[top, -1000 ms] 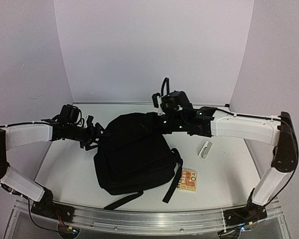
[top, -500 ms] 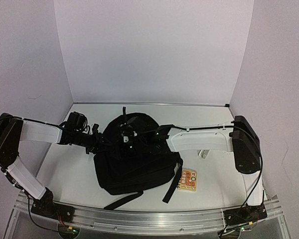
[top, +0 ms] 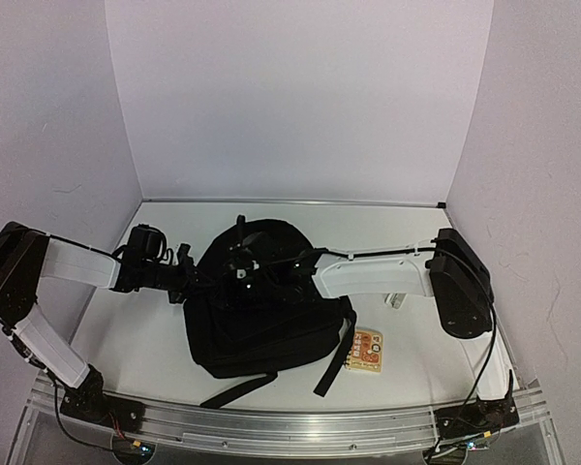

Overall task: Pack the student bag
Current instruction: Unzip the student bag at the center of the board.

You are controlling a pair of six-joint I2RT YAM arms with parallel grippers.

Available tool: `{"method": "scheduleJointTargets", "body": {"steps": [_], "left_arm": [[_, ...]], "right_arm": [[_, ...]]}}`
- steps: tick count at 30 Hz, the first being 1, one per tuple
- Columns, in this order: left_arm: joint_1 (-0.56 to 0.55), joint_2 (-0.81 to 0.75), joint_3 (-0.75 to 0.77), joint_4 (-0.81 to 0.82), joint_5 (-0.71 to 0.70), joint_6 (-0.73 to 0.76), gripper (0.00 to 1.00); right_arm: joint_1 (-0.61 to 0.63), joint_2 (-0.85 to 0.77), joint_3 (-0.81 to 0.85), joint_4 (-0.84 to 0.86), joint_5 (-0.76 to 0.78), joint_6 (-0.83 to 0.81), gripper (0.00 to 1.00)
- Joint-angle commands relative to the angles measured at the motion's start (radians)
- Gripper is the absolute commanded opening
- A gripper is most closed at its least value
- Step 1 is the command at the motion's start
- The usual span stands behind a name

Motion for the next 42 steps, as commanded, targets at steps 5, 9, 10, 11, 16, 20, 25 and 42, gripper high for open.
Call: {"method": "scheduleJointTargets", "body": {"steps": [5,9,10,11,16,20,25,42], "left_arm": [[-0.010,-0.092,0.005,0.039,0.044,-0.005,0.00],[-0.014,-0.108,0.005,0.029,0.039,-0.005,0.00],[-0.015,-0.111,0.006,0.028,0.039,-0.005,0.00],[-0.017,-0.114,0.007,0.025,0.039,-0.005,0.00],[-0.030,-0.123,0.015,0.017,0.037,-0.005,0.00],[-0.039,-0.132,0.018,0.010,0.035,-0.005,0.00],[-0.044,-0.150,0.015,-0.005,0.022,-0.002,0.00],[-0.035,-0.253,0.017,-0.182,-0.103,0.066,0.00]], "right_arm": [[-0.001,0.031,0.031,0.125,-0.054,0.084,0.48],[0.000,0.040,0.038,0.126,-0.049,0.091,0.49],[-0.001,0.044,0.042,0.126,-0.051,0.094,0.49],[-0.001,0.048,0.046,0.134,-0.055,0.097,0.49],[-0.001,0.073,0.066,0.171,-0.058,0.114,0.44],[0.000,0.103,0.097,0.171,-0.045,0.131,0.39],[-0.003,0.112,0.087,0.170,0.011,0.174,0.25],[-0.032,-0.128,-0.148,0.060,0.394,0.112,0.00]]}}
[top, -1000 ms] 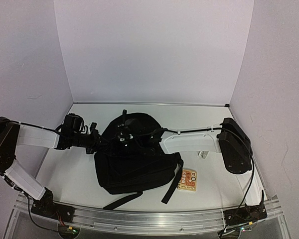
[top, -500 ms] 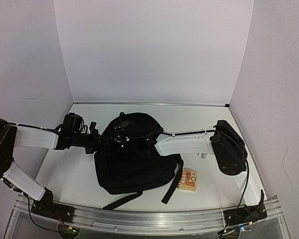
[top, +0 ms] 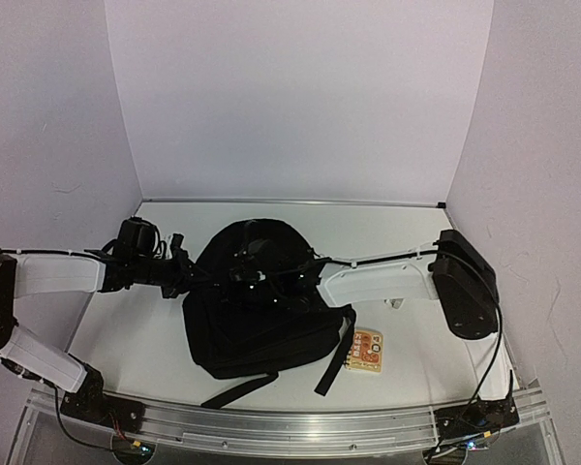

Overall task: Pack the student bag
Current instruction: Unzip the student bag at the center of the board, then adjust the student bag at the center of the board.

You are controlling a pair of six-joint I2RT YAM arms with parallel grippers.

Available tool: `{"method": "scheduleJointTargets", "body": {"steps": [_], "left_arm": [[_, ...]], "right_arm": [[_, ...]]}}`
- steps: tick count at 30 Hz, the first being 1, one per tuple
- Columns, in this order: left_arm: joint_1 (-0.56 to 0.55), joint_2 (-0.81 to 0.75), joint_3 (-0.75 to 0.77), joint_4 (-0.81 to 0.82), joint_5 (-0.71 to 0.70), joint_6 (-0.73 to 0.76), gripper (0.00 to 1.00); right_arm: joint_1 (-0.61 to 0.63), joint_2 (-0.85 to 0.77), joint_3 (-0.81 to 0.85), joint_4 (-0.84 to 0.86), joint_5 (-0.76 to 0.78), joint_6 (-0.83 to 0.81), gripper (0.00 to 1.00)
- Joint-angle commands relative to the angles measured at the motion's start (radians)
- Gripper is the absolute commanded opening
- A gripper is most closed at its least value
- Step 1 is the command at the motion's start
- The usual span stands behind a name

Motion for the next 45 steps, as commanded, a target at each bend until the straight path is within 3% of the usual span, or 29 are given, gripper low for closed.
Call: {"method": "scheduleJointTargets", "body": {"steps": [1,10,16,17,18,19,21,23,25,29,35,45], "left_arm": [[0.005,-0.086,0.018,-0.071,0.007,0.040,0.00],[0.020,-0.147,-0.007,-0.131,-0.013,0.053,0.00],[0.021,-0.151,-0.021,-0.114,0.018,0.048,0.00],[0.021,-0.148,-0.019,-0.114,0.028,0.054,0.00],[0.021,-0.144,-0.012,-0.120,0.036,0.066,0.02],[0.021,-0.142,-0.001,-0.135,0.042,0.088,0.08],[0.021,-0.146,0.030,-0.181,0.041,0.148,0.32],[0.019,-0.156,0.069,-0.259,0.005,0.229,0.57],[0.019,-0.160,0.108,-0.324,-0.045,0.330,0.71],[-0.009,-0.131,0.199,-0.420,-0.130,0.486,0.81],[-0.125,-0.014,0.298,-0.395,-0.218,0.655,0.93],[-0.207,0.223,0.453,-0.425,-0.231,0.823,1.00]], "right_arm": [[-0.055,-0.141,-0.079,-0.139,0.289,-0.071,0.00],[-0.247,-0.316,-0.315,-0.217,0.405,-0.120,0.00],[-0.283,-0.357,-0.293,-0.231,0.341,-0.204,0.00],[-0.283,-0.365,-0.283,-0.237,0.305,-0.222,0.03],[-0.283,-0.383,-0.279,-0.245,0.270,-0.238,0.15],[-0.284,-0.408,-0.282,-0.253,0.244,-0.244,0.27],[-0.283,-0.462,-0.312,-0.267,0.199,-0.247,0.46],[-0.283,-0.524,-0.368,-0.285,0.159,-0.234,0.59],[-0.283,-0.596,-0.434,-0.293,0.120,-0.209,0.68],[-0.281,-0.736,-0.581,-0.296,0.047,-0.138,0.77],[-0.257,-0.837,-0.739,-0.290,-0.029,-0.040,0.75],[-0.176,-0.795,-0.816,-0.229,-0.042,0.023,0.71]]}}
